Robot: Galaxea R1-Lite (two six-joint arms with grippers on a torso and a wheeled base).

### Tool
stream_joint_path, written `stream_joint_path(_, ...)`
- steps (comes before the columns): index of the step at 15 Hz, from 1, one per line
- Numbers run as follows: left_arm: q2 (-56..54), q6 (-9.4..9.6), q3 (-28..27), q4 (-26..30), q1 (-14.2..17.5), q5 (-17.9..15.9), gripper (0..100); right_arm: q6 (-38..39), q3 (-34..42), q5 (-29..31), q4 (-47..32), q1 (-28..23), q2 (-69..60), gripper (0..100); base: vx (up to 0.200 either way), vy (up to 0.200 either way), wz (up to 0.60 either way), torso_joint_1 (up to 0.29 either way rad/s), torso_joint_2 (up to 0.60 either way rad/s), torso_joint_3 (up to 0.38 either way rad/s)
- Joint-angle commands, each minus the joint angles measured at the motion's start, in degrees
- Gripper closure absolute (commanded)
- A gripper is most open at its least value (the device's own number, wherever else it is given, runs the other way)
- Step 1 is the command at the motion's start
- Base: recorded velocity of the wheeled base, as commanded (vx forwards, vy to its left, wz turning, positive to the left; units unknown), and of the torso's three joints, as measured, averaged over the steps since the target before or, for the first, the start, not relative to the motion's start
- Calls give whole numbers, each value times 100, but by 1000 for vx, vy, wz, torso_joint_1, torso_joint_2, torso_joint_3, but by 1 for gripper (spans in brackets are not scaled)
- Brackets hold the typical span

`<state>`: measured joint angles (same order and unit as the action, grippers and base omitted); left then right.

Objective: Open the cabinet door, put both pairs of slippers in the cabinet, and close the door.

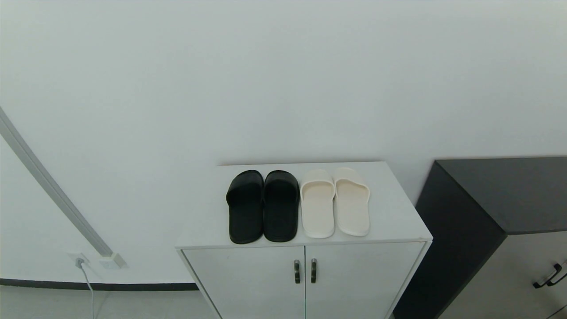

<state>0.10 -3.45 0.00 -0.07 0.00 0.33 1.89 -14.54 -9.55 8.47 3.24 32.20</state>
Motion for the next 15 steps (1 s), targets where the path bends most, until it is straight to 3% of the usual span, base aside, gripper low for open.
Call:
stream_joint_path(1,-1,11,0,-1,9,11,100,4,-172,111,1192,748,2019,0,0,0,0,0,0,0)
stream_joint_path(2,-1,2,0,-1,9,11,100,22,-295,339,1464,1020,2291,0,0,0,0,0,0,0)
stream_joint_path(6,-1,11,0,-1,9,11,100,593,-1042,2466,1965,3191,3654,0,0,0,0,0,0,0)
stream_joint_path(8,8,2,0,-1,0,11,100,927,-1393,3011,2185,3763,4321,0,0,0,0,0,0,0)
stream_joint_path(12,-1,2,0,-1,9,11,100,1085,-1692,3231,2923,3938,5411,0,0,0,0,0,0,0)
stream_joint_path(15,-1,2,0,-1,9,11,100,1129,-2290,3978,3512,4079,6519,0,0,0,0,0,0,0)
